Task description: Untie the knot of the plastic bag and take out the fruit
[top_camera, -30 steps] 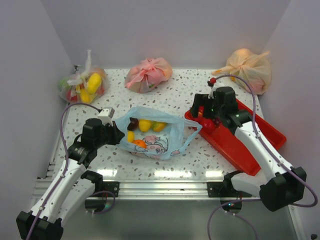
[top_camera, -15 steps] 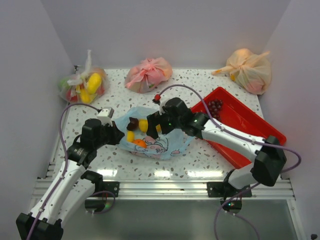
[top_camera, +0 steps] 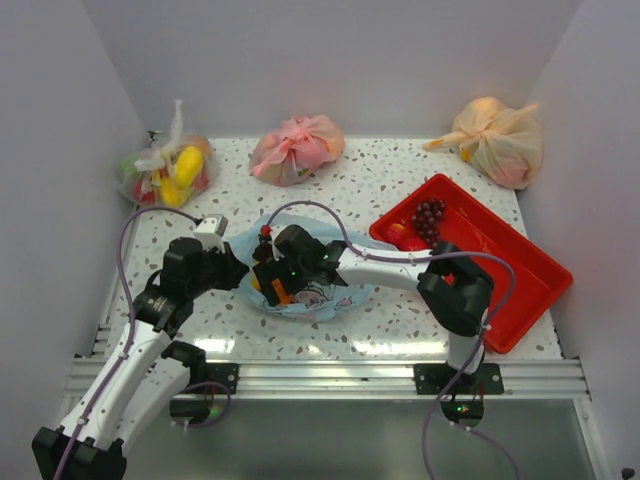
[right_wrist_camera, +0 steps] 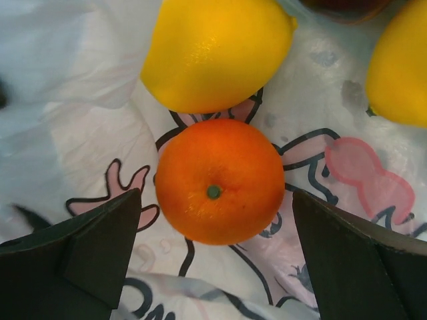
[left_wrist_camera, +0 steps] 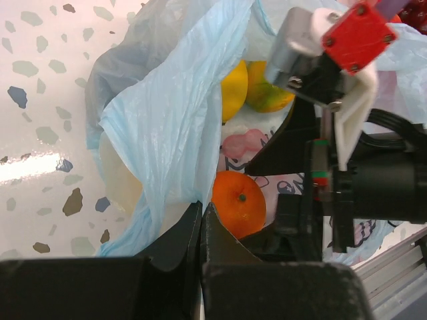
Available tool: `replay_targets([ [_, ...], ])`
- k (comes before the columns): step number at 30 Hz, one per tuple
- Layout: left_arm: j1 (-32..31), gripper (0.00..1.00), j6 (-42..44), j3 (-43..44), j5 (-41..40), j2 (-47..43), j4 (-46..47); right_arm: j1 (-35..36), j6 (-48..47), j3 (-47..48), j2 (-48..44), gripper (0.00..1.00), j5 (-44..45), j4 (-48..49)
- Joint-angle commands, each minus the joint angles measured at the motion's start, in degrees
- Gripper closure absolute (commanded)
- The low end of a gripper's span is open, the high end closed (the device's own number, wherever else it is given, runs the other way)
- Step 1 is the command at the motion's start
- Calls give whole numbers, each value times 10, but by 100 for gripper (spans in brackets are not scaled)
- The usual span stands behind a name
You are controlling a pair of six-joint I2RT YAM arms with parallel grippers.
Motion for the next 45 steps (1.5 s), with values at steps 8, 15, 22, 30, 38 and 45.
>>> replay_targets([
  [8,4,100,3,-3,2,-8,30,1,-3,14,21,41,6,24],
  [15,4,100,2,-2,2,-8,30,0,-38,12,-37,81,62,-20],
  [22,5,100,3,-2,2,-6,29,-1,-83,22,-127,93,144,-65],
  [30,5,100,3,-3,2,-6,30,-77,-107,24,-244,96,209,-112],
  [38,4,100,3,-3,2,-3,29,-278,-73,-29,-336,95,246,-164],
  [45,5,100,3,-3,0,-3,29,-506,-23,-124,-332,94,230,-130],
])
